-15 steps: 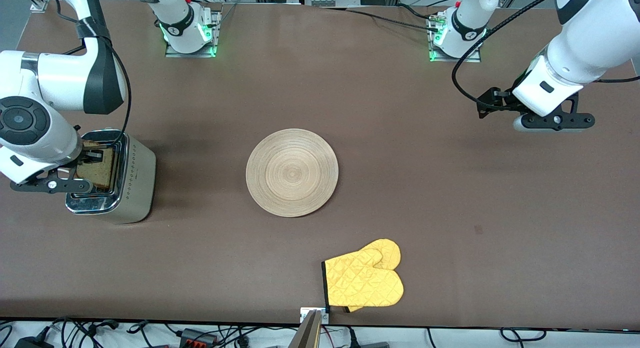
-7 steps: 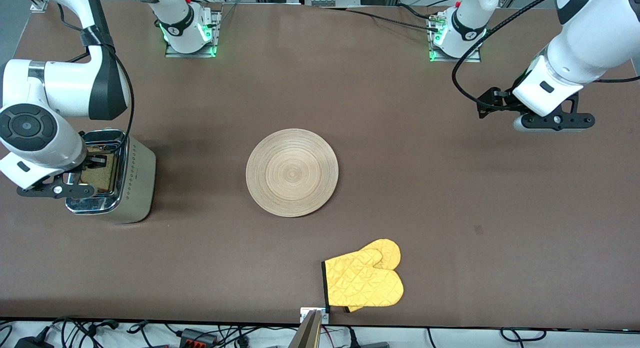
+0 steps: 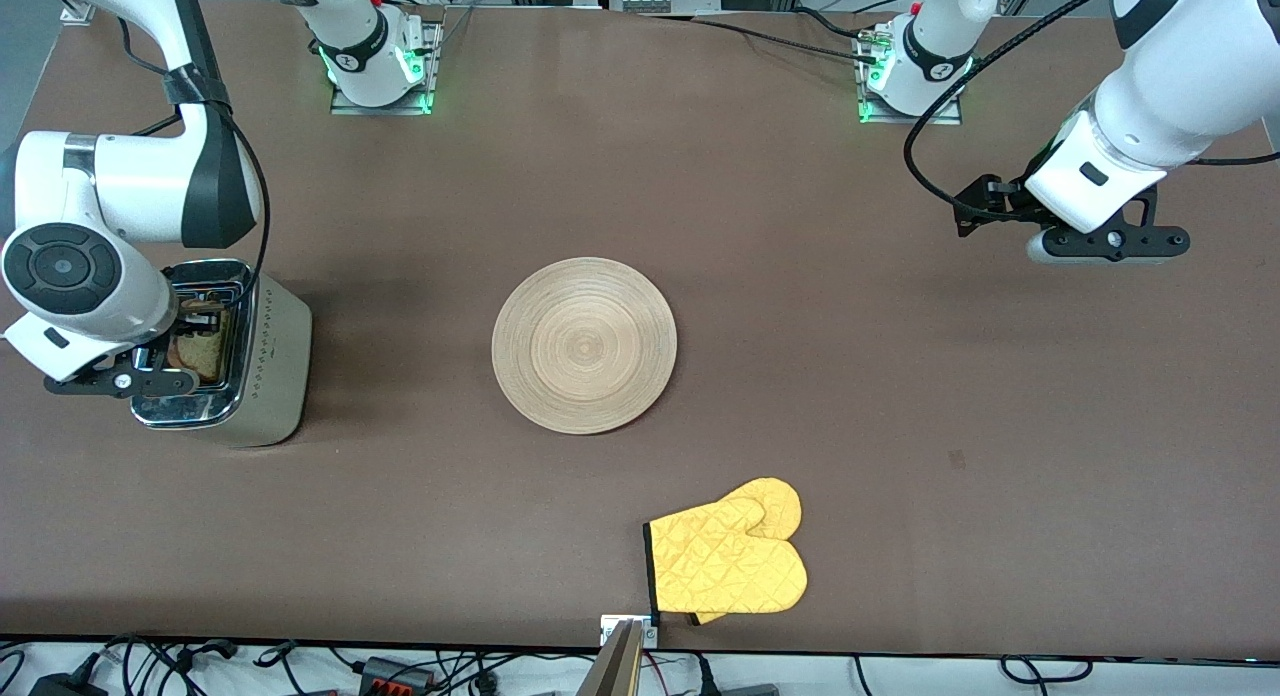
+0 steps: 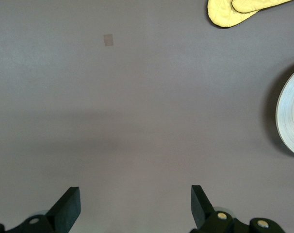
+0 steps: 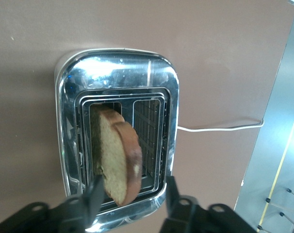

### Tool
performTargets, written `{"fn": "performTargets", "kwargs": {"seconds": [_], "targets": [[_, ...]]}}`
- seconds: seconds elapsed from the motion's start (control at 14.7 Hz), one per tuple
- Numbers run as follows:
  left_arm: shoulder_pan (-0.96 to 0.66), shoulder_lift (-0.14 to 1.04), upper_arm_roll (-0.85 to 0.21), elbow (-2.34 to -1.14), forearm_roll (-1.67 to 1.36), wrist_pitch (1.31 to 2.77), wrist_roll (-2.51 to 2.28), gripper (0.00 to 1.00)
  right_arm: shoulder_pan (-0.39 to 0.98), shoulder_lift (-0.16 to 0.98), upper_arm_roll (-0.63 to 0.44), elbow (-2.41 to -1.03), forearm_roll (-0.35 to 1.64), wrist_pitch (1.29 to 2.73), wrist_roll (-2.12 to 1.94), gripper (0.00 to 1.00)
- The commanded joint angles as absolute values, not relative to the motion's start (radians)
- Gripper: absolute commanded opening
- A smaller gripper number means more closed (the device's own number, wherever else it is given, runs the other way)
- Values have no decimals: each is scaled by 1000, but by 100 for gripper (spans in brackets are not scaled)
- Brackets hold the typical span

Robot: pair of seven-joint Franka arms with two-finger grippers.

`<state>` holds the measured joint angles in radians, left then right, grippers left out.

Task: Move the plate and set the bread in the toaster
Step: 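Lower the bread into the toaster slot and open the right gripper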

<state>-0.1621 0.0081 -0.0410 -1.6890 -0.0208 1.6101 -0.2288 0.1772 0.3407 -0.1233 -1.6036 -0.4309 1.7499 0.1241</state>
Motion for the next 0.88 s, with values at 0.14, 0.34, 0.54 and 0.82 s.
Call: {"fn": "performTargets", "kwargs": {"seconds": [0.14, 0.34, 0.54, 0.82], "targets": [[-163, 11, -41, -1667, -23, 1589, -225, 100, 178, 316, -118, -1533, -397, 1730, 115, 100], [-163, 11, -41, -1667, -23, 1589, -225, 100, 175, 307, -123, -1516, -310, 1721, 109, 100], [-163, 11, -41, -1667, -23, 1589, -225, 100, 158, 298, -129, -1474, -140, 1655, 106, 100], [-163, 11, -41, -1667, -23, 1589, -224, 100, 152, 296, -123, -1408, -118, 1615, 106, 100]]}}
